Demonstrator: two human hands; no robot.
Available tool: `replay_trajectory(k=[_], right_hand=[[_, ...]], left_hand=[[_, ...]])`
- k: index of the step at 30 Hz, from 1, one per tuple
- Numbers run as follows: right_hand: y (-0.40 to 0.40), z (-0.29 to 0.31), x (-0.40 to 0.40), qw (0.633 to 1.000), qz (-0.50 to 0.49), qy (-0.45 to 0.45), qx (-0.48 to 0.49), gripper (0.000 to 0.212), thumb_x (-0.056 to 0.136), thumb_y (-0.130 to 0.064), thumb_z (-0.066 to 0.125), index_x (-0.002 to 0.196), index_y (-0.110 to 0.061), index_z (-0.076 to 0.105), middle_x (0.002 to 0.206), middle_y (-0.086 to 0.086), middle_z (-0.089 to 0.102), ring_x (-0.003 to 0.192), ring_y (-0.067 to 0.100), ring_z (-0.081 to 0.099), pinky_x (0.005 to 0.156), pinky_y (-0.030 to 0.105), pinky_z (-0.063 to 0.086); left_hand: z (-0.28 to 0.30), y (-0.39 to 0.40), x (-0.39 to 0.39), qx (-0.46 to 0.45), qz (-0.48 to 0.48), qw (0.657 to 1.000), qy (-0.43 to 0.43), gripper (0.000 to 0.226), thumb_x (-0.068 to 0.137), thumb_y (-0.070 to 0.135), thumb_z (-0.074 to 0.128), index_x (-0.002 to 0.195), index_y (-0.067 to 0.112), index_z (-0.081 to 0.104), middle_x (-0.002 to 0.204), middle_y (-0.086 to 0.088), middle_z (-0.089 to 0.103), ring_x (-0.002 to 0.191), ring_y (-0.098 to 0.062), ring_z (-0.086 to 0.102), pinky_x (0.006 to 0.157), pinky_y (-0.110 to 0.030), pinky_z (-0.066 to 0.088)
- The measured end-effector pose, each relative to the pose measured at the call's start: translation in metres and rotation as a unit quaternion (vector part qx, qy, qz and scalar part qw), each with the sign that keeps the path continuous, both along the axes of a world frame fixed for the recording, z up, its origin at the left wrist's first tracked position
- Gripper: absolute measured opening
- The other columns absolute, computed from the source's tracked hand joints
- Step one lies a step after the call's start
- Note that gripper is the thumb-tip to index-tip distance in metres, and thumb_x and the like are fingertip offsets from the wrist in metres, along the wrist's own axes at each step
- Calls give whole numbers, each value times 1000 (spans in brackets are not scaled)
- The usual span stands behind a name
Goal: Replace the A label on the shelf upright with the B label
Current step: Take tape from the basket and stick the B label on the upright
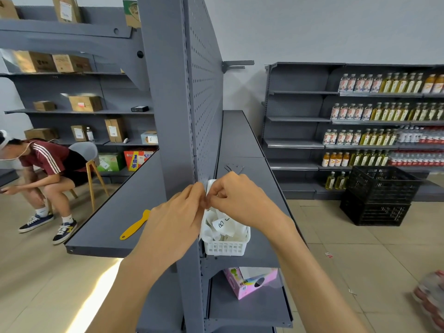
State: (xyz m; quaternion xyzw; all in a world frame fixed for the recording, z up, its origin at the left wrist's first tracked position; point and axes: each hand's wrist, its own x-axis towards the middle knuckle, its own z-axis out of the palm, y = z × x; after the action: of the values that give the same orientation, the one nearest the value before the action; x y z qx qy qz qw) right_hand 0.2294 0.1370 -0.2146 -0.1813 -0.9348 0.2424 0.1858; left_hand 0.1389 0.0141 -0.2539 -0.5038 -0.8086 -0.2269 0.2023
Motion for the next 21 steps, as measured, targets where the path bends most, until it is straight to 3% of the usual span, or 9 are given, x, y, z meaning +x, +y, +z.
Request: replay_trajectory(k=[5,10,15,21], right_hand=[[6,-1,0,999,28,14,-39,18,86,-23,63,80,-13,77,42,-5,38,39,10,32,45,20,30],[9,-6,-3,997,28,20,-65,18,83,-23,65,80,-11,78,35,-9,41,36,7,37,45,17,30],[12,-10,-5,996,35,22,-74,17,85,-18,63,80,-9,77,44,-5,38,44,11,31,54,26,36],[18,-13,-5,994,41,11,-101,28,78,-29,61,79,-4,73,54,2,47,56,16,42,61,33,40]], left_hand=[[-3,4,0,9,-7,1000,-13,5,102,21,36,97,21,39,83,9,50,53,-10,39,44,-19,20],[-10,9,-7,-14,11,998,60,10,90,15,56,88,17,47,68,6,53,48,-13,44,40,-15,9],[-6,12,-5,-39,24,993,109,19,76,9,69,80,14,51,63,3,54,43,-17,50,44,-13,1],[-3,13,-3,-53,26,992,115,24,69,5,71,76,14,51,58,5,51,44,-13,32,46,-12,-3]])
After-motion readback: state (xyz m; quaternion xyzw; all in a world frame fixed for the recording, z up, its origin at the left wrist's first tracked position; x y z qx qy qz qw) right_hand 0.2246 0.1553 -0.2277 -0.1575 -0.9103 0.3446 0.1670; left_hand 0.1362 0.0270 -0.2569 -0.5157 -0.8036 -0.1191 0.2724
